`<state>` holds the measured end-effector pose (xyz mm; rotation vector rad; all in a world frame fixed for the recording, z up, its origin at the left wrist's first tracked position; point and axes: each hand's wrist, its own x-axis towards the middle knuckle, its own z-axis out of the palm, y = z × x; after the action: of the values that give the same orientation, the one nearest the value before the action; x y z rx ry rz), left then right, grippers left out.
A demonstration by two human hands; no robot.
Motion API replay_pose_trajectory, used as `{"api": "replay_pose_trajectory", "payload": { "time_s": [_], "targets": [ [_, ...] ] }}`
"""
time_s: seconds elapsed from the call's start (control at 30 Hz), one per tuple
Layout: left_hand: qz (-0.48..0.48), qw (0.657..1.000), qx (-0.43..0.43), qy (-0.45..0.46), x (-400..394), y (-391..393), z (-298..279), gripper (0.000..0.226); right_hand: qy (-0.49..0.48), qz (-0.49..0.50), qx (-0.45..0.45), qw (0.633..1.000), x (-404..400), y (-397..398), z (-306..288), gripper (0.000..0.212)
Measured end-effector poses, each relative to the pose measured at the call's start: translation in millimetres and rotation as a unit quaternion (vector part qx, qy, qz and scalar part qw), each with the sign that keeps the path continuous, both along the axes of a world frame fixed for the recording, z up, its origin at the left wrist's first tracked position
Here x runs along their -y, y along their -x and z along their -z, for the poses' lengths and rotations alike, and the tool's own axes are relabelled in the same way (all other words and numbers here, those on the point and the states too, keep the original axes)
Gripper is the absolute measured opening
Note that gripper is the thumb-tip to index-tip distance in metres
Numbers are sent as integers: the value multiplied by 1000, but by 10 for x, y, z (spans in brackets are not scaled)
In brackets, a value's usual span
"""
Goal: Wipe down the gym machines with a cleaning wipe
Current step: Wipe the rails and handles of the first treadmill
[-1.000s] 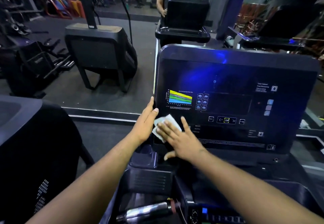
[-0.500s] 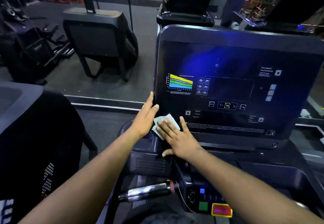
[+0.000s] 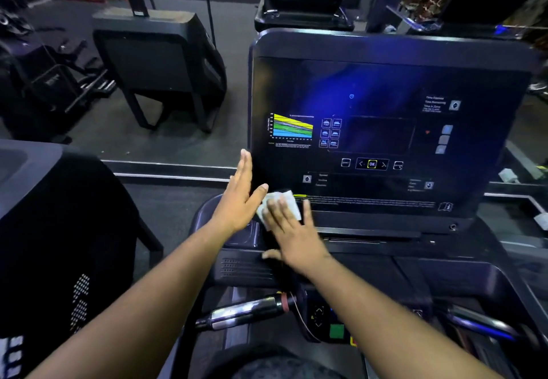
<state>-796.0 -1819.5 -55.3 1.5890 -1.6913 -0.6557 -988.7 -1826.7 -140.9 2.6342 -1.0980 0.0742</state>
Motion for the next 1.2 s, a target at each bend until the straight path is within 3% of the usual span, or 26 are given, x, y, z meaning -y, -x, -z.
{"api": "replay_pose_trajectory", "payload": {
  "time_s": [0.13,0.27,0.37,0.43,0.53,0.6,0.73,0.87,1.03,1.13,1.2],
  "targets": [
    [-1,998,60,29,-3,23,69,83,6,15,-28,999,63,306,-4,103],
    [-19,990,133,44,-3,104,81,85,-38,173,23,984,115,1075,-46,106],
    [-34,981,179,62,27,173,64,83,-78,251,64,963,93,1058,-119,110],
    [-42,973,208,89,78,212,39,81,-77,200,55,975,128,775,-181,113],
    [-46,958,259,114,165,242,-3,80,26,48,4,999,345,369,-404,116],
    [-50,949,286,125,237,233,-59,79,85,25,15,996,610,257,-748,120],
    [-55,934,326,132,350,183,-173,80,107,188,112,970,1174,551,-1443,111],
    [-53,928,341,142,401,139,-223,80,52,312,238,918,1204,914,-1448,115],
    [-68,919,344,179,451,134,-210,81,64,121,89,987,823,254,-1010,117],
    [-69,915,345,197,509,140,-267,79,124,36,30,991,1028,73,-1293,114],
    [-70,918,339,194,565,160,-335,77,152,42,22,987,1229,130,-1637,113]
  ]
}}
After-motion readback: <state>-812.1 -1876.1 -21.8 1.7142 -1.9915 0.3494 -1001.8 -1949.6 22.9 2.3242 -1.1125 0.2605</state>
